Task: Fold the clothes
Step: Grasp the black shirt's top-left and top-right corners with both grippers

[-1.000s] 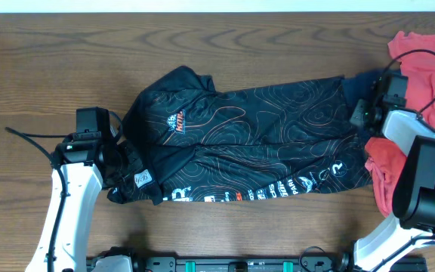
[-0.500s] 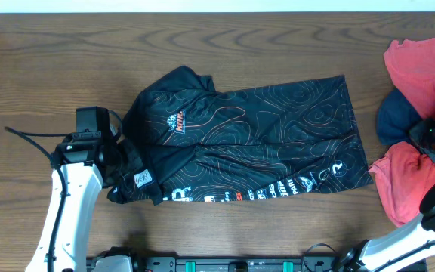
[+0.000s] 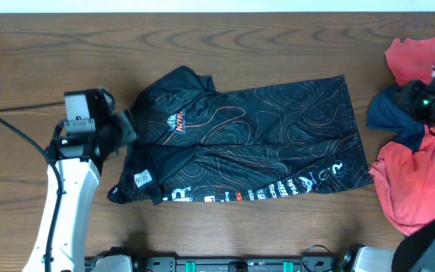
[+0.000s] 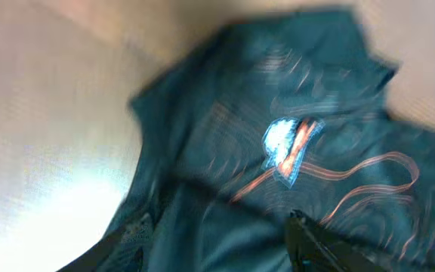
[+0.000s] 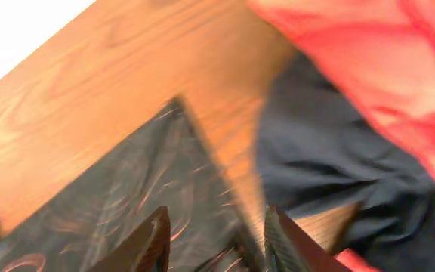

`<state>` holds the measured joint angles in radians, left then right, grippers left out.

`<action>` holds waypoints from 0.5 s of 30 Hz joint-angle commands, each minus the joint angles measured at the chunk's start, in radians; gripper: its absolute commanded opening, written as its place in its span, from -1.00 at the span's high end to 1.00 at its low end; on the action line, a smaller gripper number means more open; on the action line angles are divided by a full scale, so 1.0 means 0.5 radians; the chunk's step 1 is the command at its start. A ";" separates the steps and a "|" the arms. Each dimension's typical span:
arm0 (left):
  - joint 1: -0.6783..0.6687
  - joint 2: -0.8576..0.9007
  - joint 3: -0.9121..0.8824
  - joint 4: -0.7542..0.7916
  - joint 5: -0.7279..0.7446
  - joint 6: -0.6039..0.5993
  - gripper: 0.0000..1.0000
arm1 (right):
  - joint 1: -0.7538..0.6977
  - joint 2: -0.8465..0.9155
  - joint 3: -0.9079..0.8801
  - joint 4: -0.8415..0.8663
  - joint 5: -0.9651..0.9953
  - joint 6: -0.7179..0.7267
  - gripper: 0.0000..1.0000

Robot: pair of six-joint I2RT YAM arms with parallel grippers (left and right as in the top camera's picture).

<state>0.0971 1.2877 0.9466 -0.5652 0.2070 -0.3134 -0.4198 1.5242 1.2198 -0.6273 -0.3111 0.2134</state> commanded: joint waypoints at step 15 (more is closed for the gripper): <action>-0.233 1.218 0.830 0.465 0.169 0.298 -0.39 | 0.557 -0.029 -0.011 -0.493 0.085 -0.069 0.07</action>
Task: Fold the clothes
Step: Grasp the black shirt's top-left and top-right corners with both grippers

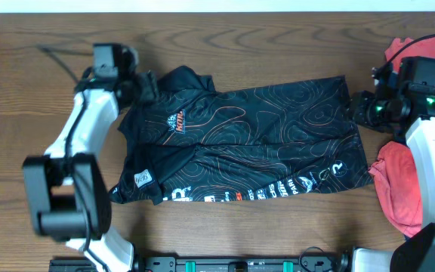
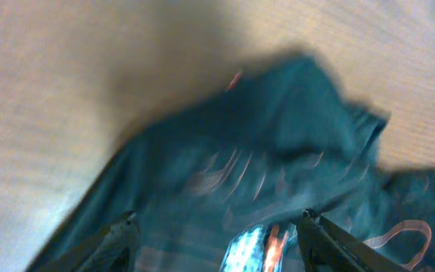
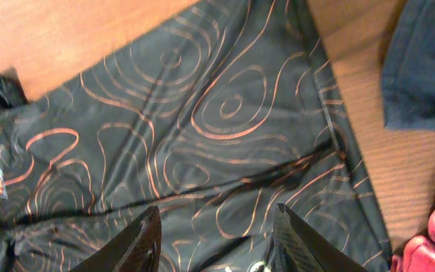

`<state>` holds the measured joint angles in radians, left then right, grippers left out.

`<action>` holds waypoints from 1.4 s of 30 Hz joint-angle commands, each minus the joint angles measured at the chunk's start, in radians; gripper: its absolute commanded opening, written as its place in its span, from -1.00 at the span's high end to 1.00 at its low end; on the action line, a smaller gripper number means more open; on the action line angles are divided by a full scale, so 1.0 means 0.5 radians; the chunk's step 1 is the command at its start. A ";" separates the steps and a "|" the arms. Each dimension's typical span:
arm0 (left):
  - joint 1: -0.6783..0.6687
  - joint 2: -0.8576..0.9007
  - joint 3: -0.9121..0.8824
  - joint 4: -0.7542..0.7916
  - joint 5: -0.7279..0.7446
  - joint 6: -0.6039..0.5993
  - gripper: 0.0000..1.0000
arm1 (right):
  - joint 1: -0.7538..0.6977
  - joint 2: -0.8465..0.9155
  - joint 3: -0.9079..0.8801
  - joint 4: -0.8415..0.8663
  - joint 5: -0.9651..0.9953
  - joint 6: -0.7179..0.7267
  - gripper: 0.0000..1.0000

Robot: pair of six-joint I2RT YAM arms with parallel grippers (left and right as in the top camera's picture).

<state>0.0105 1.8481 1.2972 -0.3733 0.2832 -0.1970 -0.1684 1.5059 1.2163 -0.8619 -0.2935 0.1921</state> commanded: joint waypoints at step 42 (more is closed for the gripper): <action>-0.288 0.444 0.428 -0.043 -0.270 0.152 0.88 | 0.108 0.450 -0.004 0.616 0.464 -0.027 -0.24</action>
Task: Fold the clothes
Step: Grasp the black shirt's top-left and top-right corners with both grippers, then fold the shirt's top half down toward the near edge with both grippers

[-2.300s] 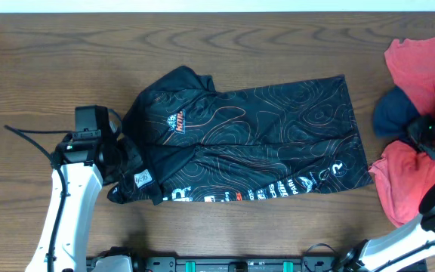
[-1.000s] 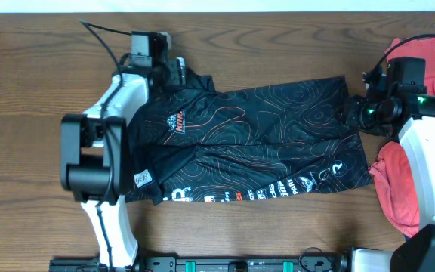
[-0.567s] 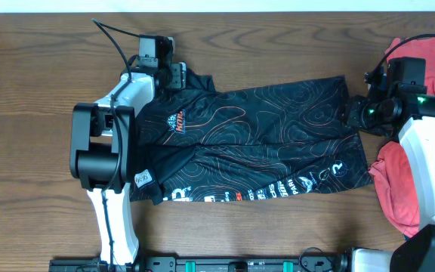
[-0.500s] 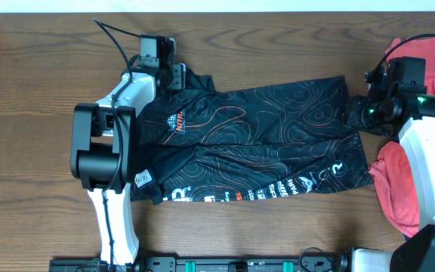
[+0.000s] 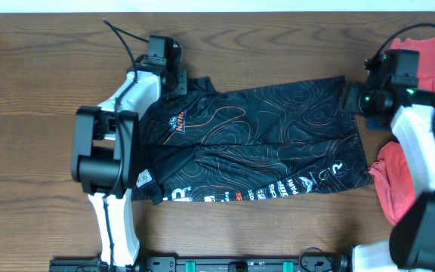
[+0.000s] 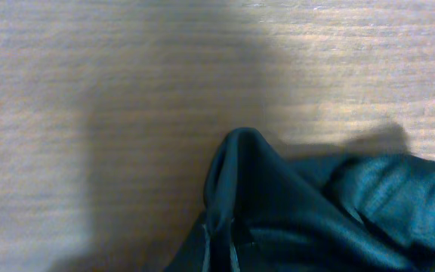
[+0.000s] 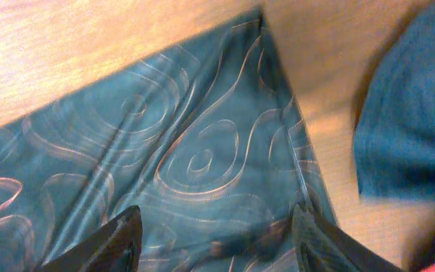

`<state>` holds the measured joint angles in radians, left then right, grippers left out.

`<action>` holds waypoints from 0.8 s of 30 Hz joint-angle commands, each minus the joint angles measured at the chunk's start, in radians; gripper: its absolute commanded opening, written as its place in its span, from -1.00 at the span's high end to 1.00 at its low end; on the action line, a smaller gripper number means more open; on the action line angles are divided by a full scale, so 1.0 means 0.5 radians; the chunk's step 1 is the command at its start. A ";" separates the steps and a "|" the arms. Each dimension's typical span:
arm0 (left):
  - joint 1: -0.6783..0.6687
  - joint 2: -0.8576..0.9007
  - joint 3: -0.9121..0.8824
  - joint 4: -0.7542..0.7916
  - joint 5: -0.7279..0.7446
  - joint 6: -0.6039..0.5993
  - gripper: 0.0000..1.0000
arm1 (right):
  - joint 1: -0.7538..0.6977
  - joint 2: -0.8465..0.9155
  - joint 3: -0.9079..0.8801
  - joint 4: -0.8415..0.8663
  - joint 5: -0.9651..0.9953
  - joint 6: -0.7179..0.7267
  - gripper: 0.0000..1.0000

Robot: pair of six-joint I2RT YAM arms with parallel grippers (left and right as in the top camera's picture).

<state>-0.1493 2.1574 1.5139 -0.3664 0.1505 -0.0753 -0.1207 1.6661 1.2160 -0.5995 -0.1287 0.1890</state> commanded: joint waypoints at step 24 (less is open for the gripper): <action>0.043 -0.264 -0.009 -0.626 -0.005 -0.137 0.88 | 0.087 1.003 -0.002 1.435 0.181 0.320 0.28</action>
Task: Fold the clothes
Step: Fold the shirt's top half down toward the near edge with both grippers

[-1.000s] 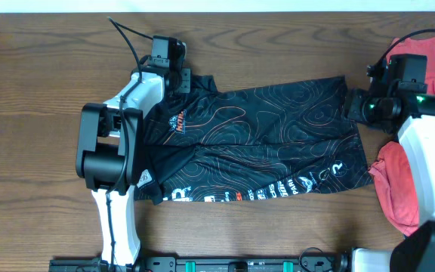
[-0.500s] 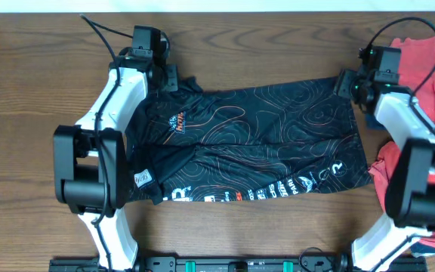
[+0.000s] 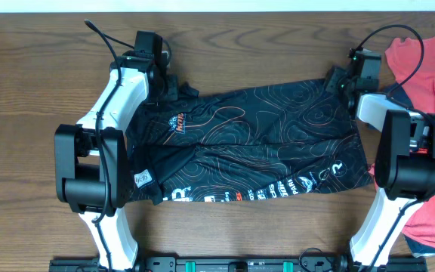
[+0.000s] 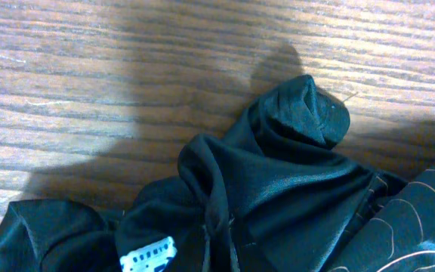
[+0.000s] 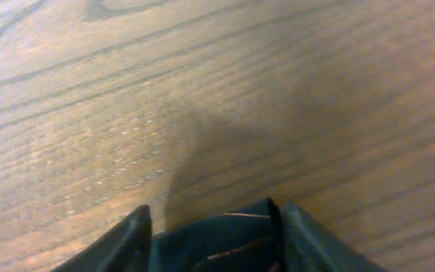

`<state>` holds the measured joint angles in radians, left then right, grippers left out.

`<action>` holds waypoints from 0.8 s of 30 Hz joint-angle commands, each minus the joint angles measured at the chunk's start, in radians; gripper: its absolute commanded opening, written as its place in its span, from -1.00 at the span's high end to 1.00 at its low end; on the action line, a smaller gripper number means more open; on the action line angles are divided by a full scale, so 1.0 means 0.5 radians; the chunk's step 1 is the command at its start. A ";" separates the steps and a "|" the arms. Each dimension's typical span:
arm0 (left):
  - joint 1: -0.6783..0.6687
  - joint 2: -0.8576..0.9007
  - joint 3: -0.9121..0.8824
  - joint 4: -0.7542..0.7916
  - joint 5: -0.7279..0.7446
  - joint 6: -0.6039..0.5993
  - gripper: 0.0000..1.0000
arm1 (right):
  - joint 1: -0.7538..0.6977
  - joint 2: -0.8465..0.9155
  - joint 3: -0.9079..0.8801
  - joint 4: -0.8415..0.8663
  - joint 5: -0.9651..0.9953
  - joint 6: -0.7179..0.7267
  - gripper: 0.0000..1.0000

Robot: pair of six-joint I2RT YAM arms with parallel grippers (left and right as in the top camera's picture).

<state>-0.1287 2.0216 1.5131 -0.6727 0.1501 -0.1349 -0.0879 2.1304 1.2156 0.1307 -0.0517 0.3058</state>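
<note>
A black shirt [image 3: 255, 143] with orange contour lines lies spread flat across the middle of the table. At its far left corner, my left gripper [image 3: 168, 89] is shut on a pinched fold of bunched black cloth [image 4: 278, 151], with a white label [image 4: 146, 251] just to the left of the fold. My right gripper [image 3: 338, 79] is at the far right corner. It is open, and the tip of the shirt's corner [image 5: 232, 234] lies between its two fingers [image 5: 134, 238].
Red garments lie at the right edge of the table, one at the back [image 3: 418, 53] and one toward the front [image 3: 429, 204]. Bare wooden tabletop [image 3: 263, 45] runs behind the shirt. Cables trail from both wrists.
The right gripper has moved from beside the shirt's right edge to its far right corner and now straddles the tip. The left gripper, still shut on cloth, has shifted left; the collar lump is flatter.
First the left arm stood left of the shirt and the right one over the garment pile. Both then sat at the shirt's far corners, open. By the last earlier moment the left was shut on the collar fold. Now the right straddles its corner.
</note>
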 commanded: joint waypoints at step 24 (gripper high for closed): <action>0.121 -0.472 -0.008 -1.030 -0.005 -0.049 0.88 | -0.088 -0.918 0.002 -1.787 0.242 -0.030 0.98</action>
<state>-0.0734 1.7844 1.5131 -1.1217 0.1528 -0.1505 -0.1249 1.7123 1.2160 -0.6868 0.0082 0.3229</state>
